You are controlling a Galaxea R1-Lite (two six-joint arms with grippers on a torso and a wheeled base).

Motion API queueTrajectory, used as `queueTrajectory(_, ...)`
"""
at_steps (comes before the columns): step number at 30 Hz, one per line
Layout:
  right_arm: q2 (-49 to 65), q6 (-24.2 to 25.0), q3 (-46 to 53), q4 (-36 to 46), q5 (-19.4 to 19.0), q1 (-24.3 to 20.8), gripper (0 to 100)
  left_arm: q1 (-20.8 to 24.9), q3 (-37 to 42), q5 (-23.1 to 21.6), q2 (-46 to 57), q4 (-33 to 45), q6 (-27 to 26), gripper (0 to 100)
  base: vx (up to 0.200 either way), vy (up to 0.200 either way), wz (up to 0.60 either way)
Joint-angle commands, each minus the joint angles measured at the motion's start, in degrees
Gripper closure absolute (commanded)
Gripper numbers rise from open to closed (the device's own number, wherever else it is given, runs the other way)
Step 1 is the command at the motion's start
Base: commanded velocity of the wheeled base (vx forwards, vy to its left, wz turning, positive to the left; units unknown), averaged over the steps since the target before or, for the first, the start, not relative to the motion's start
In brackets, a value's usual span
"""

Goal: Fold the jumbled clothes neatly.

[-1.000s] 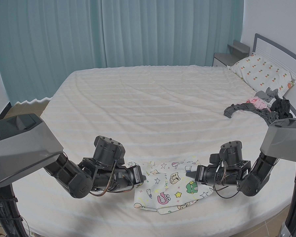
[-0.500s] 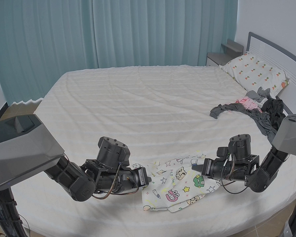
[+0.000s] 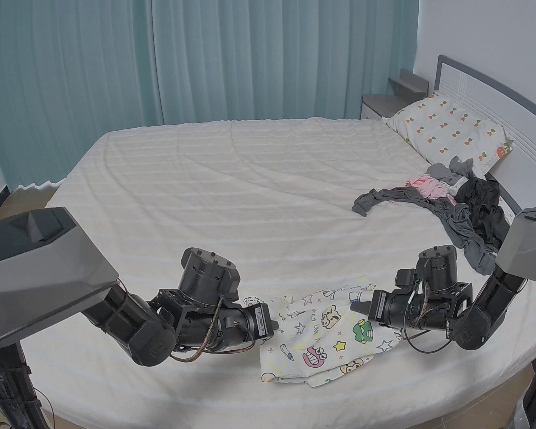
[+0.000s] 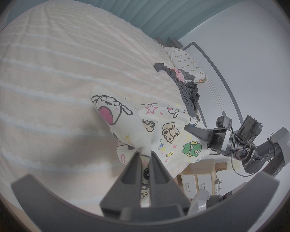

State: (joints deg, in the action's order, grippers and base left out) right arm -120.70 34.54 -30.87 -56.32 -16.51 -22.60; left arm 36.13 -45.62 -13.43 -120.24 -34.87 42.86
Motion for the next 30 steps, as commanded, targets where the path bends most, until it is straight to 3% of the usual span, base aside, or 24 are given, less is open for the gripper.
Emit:
queueTrajectory(1,-0.4,0.0,-0.1,0.0,0.0,0.2,100,-0.1,0.0,0.1,-0.3,0.0,0.0,100,0.000,-0.200,0.00)
queueTrajectory(7,-2.4,-0.5,-0.8,-0.2,0.0,0.5,100,-0.6,-0.1,0.1,-1.4,-0.1,-0.1,100,0.000,-0.200,0.00)
queueTrajectory(11,-5.6,-1.9,-2.4,-0.4,0.2,0.8,100,-1.2,0.0,1.0,-3.0,-0.2,-0.1,100,0.000,0.000,0.00)
queueTrajectory(17,-9.6,-2.5,-3.4,-0.8,0.3,0.7,100,-2.1,-0.2,6.5,-6.7,-0.4,-0.3,100,0.000,0.000,0.00)
queueTrajectory(30,-13.3,-4.7,-3.8,-0.9,0.4,0.4,100,-2.0,0.6,6.7,-9.1,0.1,-1.1,100,0.000,0.000,0.00)
